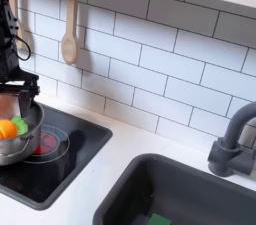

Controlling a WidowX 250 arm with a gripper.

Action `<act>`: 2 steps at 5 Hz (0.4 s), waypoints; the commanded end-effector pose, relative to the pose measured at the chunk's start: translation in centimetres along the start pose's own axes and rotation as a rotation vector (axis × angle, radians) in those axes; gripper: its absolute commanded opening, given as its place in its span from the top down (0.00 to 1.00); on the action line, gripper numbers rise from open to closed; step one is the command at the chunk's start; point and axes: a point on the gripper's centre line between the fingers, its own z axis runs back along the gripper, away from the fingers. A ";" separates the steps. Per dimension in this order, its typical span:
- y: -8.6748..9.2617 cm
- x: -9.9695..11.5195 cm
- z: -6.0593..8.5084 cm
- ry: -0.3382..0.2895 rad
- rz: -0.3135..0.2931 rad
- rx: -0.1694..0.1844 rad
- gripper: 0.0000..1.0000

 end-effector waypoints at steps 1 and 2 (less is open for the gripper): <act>0.6 1.5 0.1 -0.002 0.019 -0.008 0.00; 0.6 1.9 0.0 -0.006 0.026 -0.016 0.00</act>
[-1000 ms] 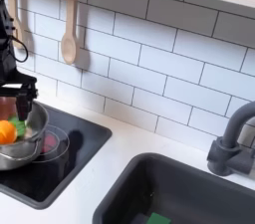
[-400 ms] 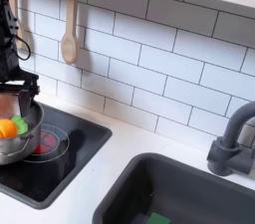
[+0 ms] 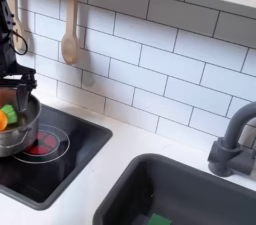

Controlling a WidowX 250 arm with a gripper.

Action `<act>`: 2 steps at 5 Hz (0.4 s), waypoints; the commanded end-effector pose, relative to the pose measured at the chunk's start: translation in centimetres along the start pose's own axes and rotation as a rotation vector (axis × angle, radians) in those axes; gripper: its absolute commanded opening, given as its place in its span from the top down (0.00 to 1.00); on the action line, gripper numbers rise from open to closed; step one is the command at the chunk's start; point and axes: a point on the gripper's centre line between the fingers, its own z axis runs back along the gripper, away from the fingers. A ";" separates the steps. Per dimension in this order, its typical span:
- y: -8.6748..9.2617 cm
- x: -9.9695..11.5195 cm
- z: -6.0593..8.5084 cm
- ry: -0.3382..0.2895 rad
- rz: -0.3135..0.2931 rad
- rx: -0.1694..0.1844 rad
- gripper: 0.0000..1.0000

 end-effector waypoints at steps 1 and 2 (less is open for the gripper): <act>-0.2 0.6 -0.1 0.001 0.006 -0.002 0.00; -0.6 -0.2 0.2 0.000 0.006 -0.012 0.00</act>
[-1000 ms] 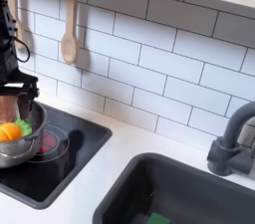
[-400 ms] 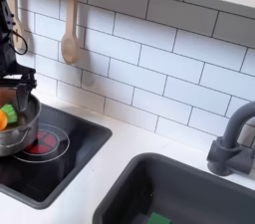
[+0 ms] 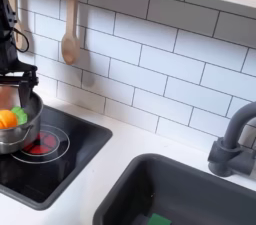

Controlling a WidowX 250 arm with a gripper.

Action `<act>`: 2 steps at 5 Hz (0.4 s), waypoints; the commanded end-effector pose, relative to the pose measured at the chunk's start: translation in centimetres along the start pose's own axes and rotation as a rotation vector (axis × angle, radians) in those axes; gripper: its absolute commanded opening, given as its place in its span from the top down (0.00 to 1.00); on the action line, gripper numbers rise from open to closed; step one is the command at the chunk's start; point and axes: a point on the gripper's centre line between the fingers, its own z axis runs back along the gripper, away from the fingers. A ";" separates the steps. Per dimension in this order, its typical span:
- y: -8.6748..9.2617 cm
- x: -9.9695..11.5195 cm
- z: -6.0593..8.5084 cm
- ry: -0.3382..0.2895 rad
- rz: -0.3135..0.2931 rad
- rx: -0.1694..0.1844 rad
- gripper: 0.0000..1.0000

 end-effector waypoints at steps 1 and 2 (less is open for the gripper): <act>-1.6 -2.0 -0.4 0.019 -0.026 -0.032 0.00; -2.2 -3.1 -0.4 0.029 -0.031 -0.040 0.00</act>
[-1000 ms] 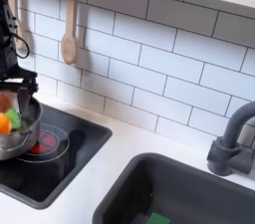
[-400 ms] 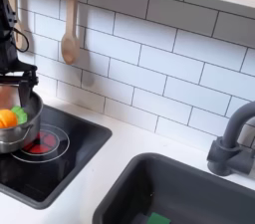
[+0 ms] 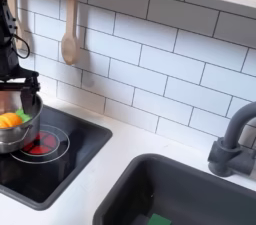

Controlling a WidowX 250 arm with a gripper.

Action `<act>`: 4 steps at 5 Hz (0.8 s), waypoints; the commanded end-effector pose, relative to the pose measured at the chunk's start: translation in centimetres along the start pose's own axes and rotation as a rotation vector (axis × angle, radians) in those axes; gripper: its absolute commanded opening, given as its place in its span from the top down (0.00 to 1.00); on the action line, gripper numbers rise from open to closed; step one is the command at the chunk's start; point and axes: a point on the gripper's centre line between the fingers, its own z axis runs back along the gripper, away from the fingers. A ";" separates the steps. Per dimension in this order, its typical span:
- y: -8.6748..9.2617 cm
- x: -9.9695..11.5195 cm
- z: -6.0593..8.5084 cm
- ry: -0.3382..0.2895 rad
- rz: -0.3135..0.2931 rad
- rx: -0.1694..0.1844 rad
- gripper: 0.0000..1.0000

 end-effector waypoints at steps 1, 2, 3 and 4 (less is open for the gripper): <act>-2.6 -1.3 0.1 -0.004 -0.025 -0.029 0.00; -3.6 -1.3 -0.2 -0.001 -0.032 -0.038 0.00; -4.3 -1.5 -0.3 -0.003 -0.031 -0.048 0.00; -4.9 -2.1 -1.1 0.017 -0.040 -0.048 0.00</act>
